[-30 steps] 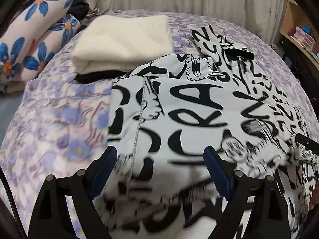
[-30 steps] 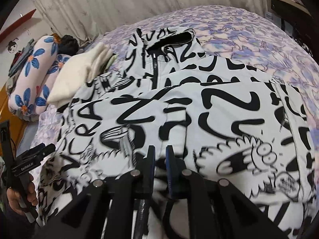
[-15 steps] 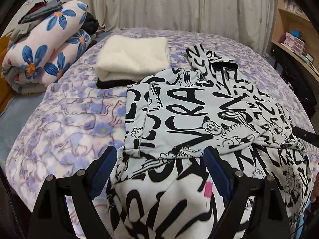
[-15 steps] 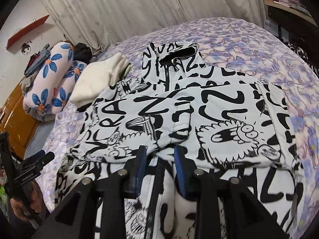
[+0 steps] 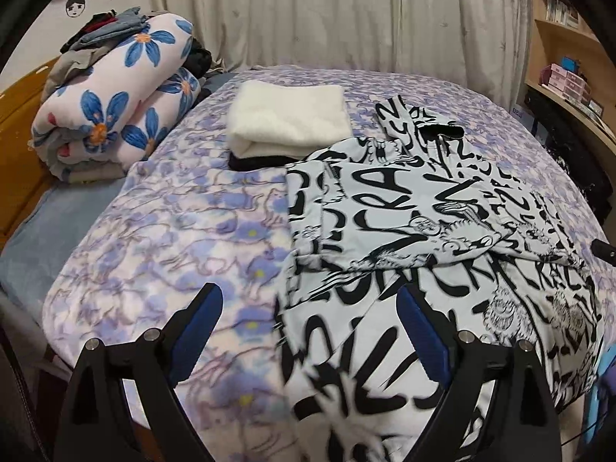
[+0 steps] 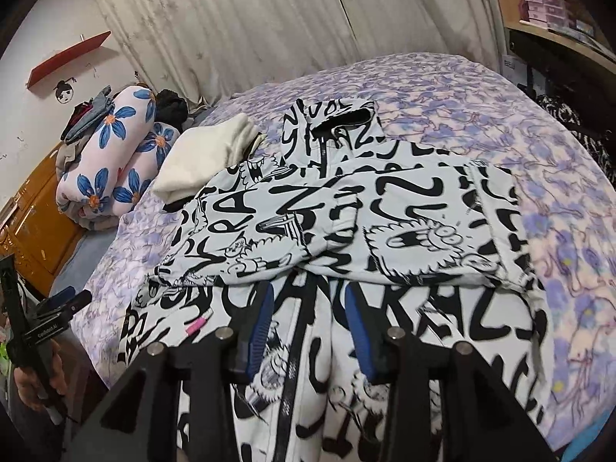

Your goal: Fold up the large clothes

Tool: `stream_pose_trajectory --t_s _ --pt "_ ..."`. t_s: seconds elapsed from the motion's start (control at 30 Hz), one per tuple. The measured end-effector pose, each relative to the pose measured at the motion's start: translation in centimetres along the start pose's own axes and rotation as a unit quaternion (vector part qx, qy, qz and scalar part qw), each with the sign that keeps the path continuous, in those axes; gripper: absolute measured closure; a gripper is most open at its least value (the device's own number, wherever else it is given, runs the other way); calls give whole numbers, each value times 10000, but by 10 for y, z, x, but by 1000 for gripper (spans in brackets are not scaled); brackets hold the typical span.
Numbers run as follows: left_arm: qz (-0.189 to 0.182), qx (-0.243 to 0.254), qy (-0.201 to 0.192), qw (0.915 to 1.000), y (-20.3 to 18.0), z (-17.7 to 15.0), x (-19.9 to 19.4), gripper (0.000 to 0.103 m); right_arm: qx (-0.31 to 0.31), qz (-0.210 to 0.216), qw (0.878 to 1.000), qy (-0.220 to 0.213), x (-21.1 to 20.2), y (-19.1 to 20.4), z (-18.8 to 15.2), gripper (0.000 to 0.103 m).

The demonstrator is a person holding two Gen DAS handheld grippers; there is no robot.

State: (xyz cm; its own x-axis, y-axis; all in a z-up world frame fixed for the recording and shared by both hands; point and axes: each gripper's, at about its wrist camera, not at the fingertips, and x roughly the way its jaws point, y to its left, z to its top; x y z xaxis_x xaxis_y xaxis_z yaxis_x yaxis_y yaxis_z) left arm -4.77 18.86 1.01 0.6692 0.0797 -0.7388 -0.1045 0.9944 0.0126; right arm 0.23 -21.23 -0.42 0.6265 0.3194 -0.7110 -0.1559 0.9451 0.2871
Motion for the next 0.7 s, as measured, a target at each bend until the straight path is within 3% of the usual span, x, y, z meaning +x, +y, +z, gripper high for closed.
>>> stream_pose_trajectory --t_s 0.23,0.5,0.7 --pt "-44 -35 234 9997 28 -19 -4 12 -157 -375 9990 177 -17 -13 -23 64" --pt "-536 -354 811 9946 41 -57 19 12 125 -844 9955 419 -32 -56 -50 64" --pt "-1135 -543 1162 9852 31 -85 39 12 387 -1030 9924 542 -37 -88 -67 64"
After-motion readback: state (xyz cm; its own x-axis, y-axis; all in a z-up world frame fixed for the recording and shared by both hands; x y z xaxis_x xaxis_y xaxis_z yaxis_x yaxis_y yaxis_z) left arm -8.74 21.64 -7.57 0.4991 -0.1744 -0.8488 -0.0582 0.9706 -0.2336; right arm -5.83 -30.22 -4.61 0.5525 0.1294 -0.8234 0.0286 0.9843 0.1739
